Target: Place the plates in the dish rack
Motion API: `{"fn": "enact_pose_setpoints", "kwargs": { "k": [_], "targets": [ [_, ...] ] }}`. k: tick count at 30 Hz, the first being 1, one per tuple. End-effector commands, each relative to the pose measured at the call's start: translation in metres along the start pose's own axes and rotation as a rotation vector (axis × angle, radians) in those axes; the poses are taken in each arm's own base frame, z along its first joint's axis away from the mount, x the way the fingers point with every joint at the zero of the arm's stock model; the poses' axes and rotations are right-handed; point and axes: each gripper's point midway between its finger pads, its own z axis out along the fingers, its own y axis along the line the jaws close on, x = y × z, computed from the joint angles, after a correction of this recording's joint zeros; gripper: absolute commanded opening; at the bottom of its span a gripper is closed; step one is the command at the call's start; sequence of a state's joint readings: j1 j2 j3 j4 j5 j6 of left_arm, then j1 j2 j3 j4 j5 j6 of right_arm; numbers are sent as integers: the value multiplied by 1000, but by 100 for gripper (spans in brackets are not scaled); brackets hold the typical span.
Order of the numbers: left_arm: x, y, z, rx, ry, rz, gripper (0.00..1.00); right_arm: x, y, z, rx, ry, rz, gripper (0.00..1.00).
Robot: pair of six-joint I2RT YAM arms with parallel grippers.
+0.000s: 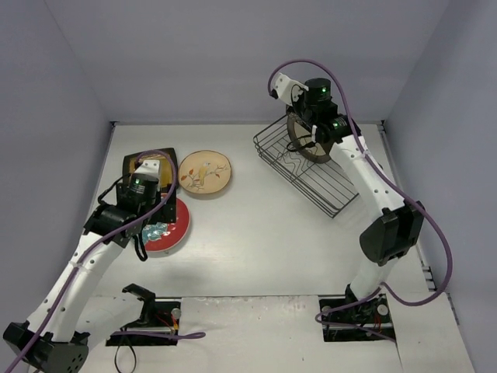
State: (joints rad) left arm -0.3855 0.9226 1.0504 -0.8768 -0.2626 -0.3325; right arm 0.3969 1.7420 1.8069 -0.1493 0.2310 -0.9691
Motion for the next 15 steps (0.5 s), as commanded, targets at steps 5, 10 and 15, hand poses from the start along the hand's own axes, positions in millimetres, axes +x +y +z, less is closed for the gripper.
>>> {"fn": "enact_pose_setpoints", "kwargs": {
  "k": [5,10,15],
  "targets": [
    [-33,-4,-3,0,-85,-13,97,-13,-63,1,180,-103,62,0],
    [-35,-4,-1,-3,-87,-13,97,3,-51,14,152,-77,75,0],
    [-34,-5,1,-2,-82,-18,97,18,-36,26,111,-63,89,0]
  ]
}}
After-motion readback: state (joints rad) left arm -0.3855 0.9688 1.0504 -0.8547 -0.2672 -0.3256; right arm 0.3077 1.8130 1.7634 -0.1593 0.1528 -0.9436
